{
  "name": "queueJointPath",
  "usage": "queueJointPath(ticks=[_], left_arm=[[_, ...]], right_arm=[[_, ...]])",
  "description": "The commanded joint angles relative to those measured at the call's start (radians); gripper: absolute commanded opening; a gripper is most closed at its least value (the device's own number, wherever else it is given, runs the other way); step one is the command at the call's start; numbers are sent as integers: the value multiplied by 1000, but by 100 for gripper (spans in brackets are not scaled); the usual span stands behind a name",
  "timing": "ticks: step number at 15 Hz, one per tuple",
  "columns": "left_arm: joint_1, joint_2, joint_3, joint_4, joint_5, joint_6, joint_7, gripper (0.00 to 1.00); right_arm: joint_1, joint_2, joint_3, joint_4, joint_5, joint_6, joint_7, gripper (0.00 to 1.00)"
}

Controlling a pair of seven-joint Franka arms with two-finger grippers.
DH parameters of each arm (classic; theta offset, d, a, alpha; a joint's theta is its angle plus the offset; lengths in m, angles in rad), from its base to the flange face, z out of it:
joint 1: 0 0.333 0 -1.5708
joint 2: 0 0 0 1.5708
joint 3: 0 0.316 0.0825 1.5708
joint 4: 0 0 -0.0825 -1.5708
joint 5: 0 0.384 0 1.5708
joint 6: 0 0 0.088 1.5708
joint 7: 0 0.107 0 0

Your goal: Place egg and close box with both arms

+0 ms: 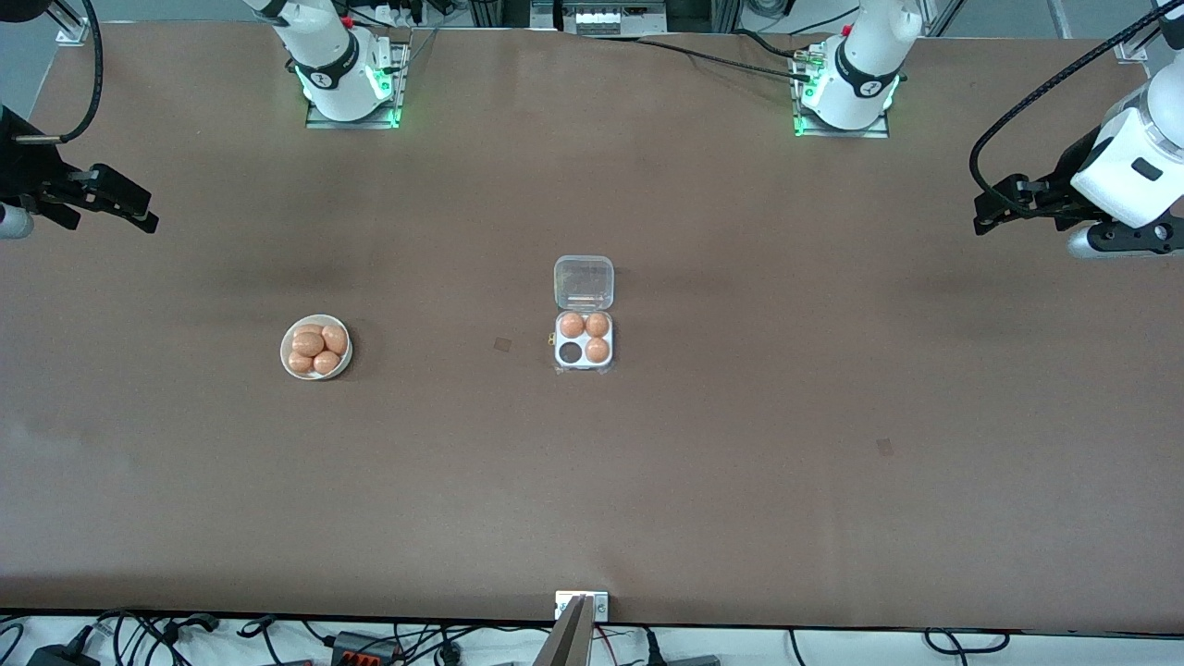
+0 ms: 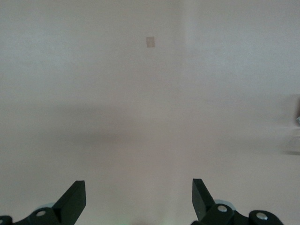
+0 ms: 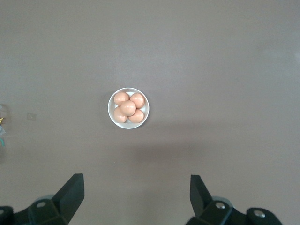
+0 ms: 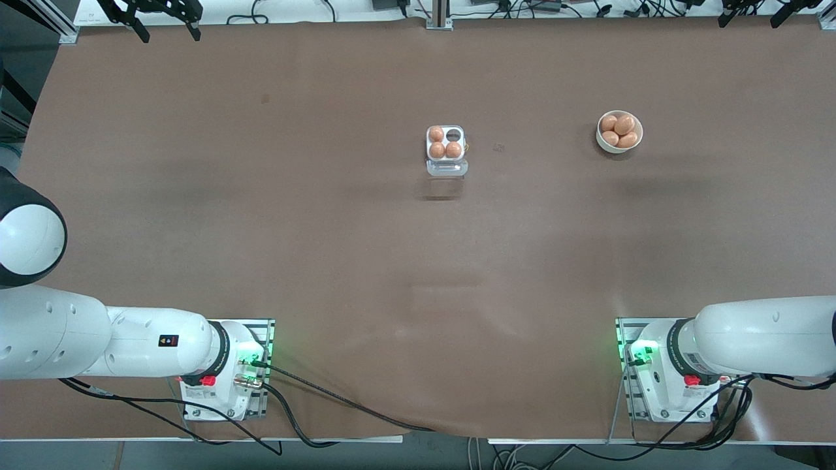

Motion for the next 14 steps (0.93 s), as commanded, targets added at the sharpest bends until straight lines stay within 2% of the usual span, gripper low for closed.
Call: queueJointPath(ticks=[1,7,11,14], left_arm=[[0,1,1,17,-5,-18,8,100],[0,1,1,17,-5,-20,8,100],[0,1,1,17,-5,-20,10,100],[0,1,1,17,-5,-20,10,100]], right_arm=[[-5,5,1,15,3,-37,-6,100],[-7,16,-1,28,17,-48,14,100],[-47,114,-2,35,23,-27,17,100],[-83,183,-11,35,88,25,12,100]])
